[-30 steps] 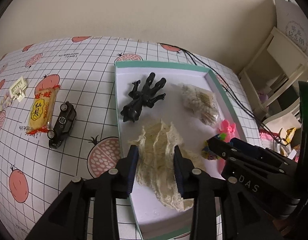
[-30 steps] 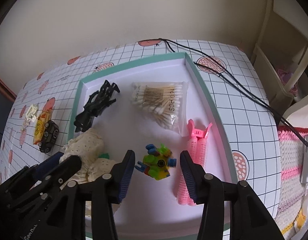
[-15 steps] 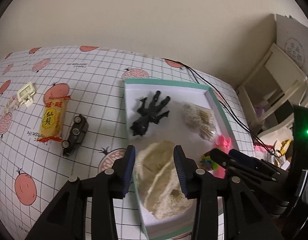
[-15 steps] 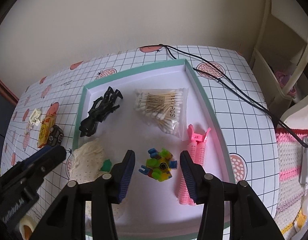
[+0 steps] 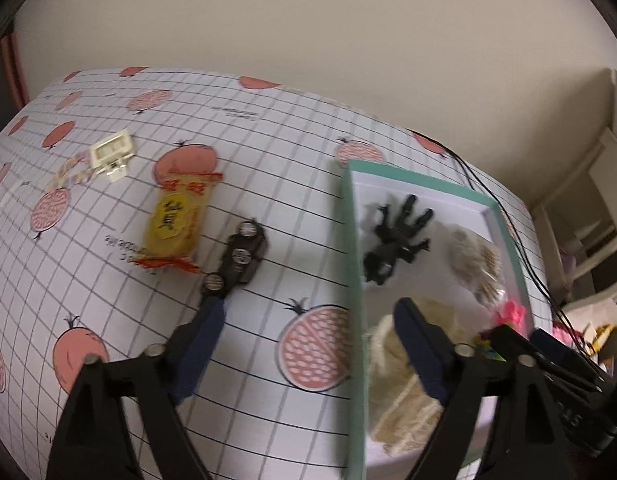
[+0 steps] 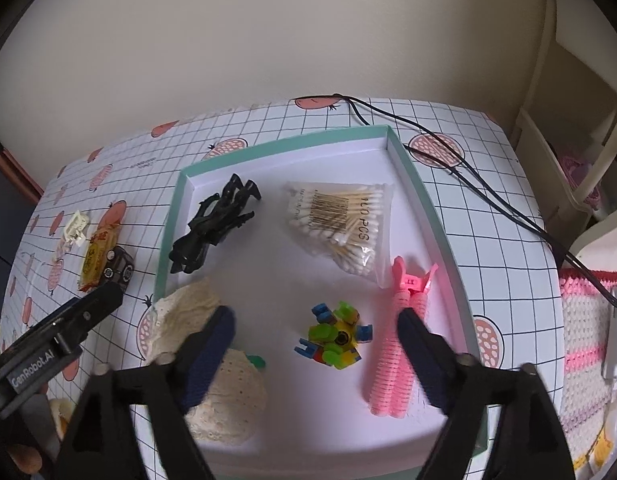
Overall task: Organize objects
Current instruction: 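Lower the lace cloth and block toy into the tray and open both tools, then withdraw both tools from the tray toward the cracker packet and toy car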
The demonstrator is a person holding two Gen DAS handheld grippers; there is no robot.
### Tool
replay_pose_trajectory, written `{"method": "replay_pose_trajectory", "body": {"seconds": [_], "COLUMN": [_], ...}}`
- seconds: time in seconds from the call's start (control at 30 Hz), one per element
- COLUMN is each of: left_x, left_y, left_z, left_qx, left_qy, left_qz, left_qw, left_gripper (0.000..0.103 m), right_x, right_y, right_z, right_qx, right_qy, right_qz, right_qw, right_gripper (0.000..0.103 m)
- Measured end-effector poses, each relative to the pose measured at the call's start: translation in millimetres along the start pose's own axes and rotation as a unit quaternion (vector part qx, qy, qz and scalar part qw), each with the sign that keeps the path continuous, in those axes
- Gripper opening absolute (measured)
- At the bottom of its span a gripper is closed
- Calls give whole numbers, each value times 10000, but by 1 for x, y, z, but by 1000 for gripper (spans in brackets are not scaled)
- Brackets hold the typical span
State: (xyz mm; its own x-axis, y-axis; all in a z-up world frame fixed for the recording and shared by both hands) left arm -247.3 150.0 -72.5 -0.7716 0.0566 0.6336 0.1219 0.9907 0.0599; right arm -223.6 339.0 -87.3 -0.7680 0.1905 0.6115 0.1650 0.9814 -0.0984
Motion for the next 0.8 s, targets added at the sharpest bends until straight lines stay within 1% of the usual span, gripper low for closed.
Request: {"method": "replay_pose_trajectory", "body": {"seconds": [0.03, 0.1, 0.13, 0.27, 0.5, 0.8], "left_x": [1, 2, 3, 5, 11, 14], "left_y": [-5, -11, -14, -23, -31, -35], "left_z": [1, 1, 1, 1, -2, -2], "left_qx": [76, 164, 189, 255, 270, 236], "left_qy": [43, 113, 146, 203, 314, 312], "left_qz": [-20, -66, -99, -203, -307, -331], "left_qw": [10000, 9998, 9997, 9993, 9987, 9987], "left_gripper": [95, 102, 103, 103, 103, 103], "right_x": [0, 1, 2, 5, 5, 6], "right_y": [0, -1, -1, -2, -4, -8], "right_z": [0, 0, 0, -2, -1, -2], "right_qx": [-3, 22, 29, 30, 38, 57], "right_qy": [14, 37, 62, 165, 182, 177], "right_qz": [-1, 27, 40, 34, 33, 40], "right_qw": [10000, 10000, 10000, 9999, 9998, 9998], "right_gripper": [102, 103, 103, 103, 103, 103]}}
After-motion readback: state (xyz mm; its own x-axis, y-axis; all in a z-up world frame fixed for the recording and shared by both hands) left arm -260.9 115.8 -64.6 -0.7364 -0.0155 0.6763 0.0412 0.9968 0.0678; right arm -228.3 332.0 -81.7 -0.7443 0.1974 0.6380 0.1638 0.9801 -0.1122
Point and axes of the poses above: each gripper's, at about its wrist camera, not at the fingertips, and z roughly the way its jaws point, y to its right, x to its top, the point moved 9 cm from there along z, roughly the way its jaws point, and after that the axes turned 9 degrees about y, right-handed, at the moved point
